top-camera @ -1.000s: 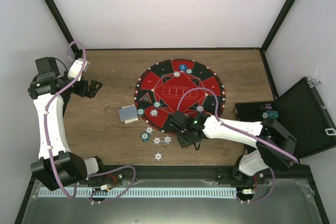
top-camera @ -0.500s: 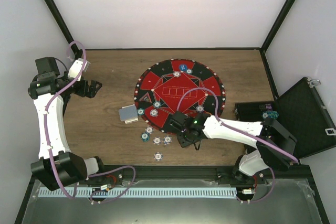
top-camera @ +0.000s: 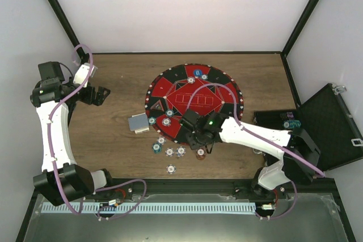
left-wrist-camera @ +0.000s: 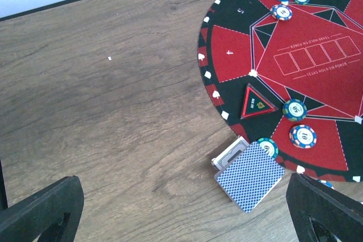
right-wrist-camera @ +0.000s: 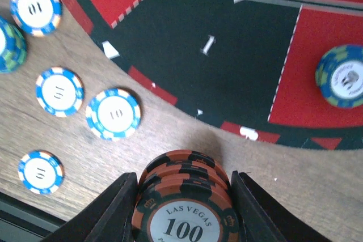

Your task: Distribute texas hold em gaming equipment

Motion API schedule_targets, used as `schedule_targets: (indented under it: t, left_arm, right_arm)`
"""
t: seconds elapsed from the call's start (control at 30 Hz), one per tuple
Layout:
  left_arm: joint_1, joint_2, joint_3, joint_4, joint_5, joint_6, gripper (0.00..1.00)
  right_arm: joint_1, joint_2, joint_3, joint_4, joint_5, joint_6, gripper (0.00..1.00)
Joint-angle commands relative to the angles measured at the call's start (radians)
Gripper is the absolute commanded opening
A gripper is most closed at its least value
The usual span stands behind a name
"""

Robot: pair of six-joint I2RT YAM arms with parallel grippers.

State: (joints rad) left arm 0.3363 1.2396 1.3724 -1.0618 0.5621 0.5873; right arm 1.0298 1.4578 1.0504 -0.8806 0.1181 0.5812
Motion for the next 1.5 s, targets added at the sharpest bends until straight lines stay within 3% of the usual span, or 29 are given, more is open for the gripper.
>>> schedule_targets:
  t: [0.0, 0.4, 0.77, 1.0, 1.3, 1.4, 1.47]
  left_arm:
    - [0.006, -0.005, -0.003, 0.013, 0.016, 0.003, 1.00]
    - [0.006, -0.001, 0.001, 0.000, 0.031, 0.002, 1.00]
    - [0.006, 0.023, -0.010, 0.013, 0.045, 0.017, 1.00]
    - [0.006, 0.029, -0.013, 0.014, 0.039, 0.024, 1.00]
    - [0.006, 0.037, -0.014, 0.008, 0.033, 0.032, 1.00]
    - [0.006, 0.035, -0.009, 0.003, 0.030, 0.036, 1.00]
    - [0.006, 0.032, -0.007, 0.002, 0.027, 0.036, 1.00]
  right_arm:
    - [-0.042, 0.029, 0.105, -0.012, 0.038, -0.059, 0.24]
    - [-0.212, 0.466, 0.524, 0.115, 0.046, -0.270, 0.20]
    - [-0.269, 0.817, 0.900, 0.117, 0.045, -0.357, 0.18]
    - [-0.273, 0.935, 1.014, 0.108, 0.027, -0.364, 0.18]
    - [-0.277, 0.982, 1.017, 0.115, 0.024, -0.371, 0.19]
    - [-0.277, 0.981, 1.021, 0.105, 0.019, -0.374, 0.32]
    - [-0.277, 0.971, 1.024, 0.099, 0.024, -0.376, 0.54]
